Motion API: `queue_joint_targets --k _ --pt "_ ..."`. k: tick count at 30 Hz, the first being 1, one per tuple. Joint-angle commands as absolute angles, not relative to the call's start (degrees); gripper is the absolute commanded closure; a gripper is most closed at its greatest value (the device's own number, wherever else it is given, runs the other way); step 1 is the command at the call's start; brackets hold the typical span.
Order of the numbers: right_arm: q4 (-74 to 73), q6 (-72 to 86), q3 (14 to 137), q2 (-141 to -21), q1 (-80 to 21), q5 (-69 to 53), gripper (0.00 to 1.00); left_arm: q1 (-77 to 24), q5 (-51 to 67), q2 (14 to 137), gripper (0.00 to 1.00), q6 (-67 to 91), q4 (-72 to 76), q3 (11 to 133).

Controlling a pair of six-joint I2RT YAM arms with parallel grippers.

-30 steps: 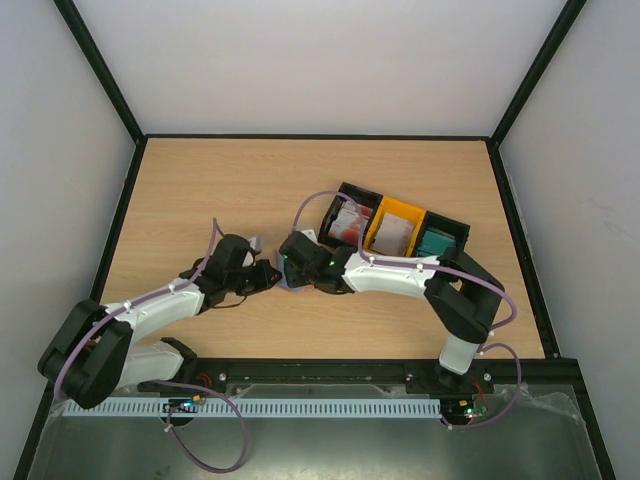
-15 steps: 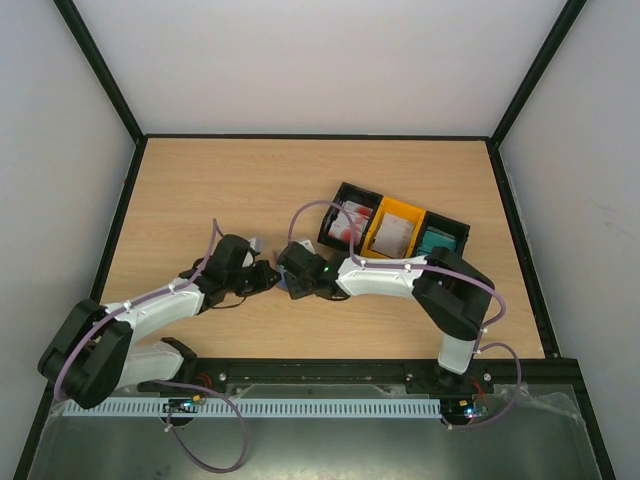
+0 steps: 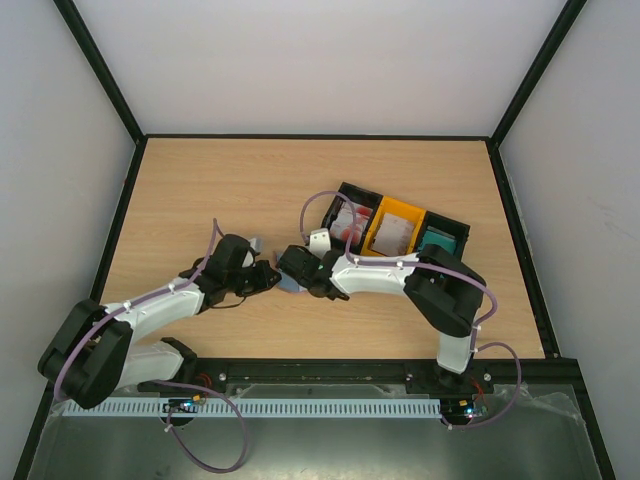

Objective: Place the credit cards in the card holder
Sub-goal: Open the card holder at the center of the board.

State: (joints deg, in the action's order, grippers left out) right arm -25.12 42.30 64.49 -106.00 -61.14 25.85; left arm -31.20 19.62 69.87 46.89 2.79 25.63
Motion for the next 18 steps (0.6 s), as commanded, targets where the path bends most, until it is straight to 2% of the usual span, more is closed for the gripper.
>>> queue_joint_targets --k 1,8,14,18 --pt "-30.1 45.7 67.0 -106.6 -61.4 34.2 0.47 -31.2 21.3 69.6 0.97 46.6 1.4 27.8" --pt "-20.3 39.0 65.7 -99.2 -61.4 20.0 0.52 -31.3 22.6 69.1 0.97 46.8 1.4 29.0" --pt "-22.9 37.3 70.1 -98.5 -61.5 13.8 0.59 -31.3 23.1 69.0 0.97 46.9 1.3 29.2" --pt "-20.8 37.8 69.5 -97.3 -61.4 10.8 0.75 -31.3 23.0 68.6 0.97 46.9 1.1 29.3"
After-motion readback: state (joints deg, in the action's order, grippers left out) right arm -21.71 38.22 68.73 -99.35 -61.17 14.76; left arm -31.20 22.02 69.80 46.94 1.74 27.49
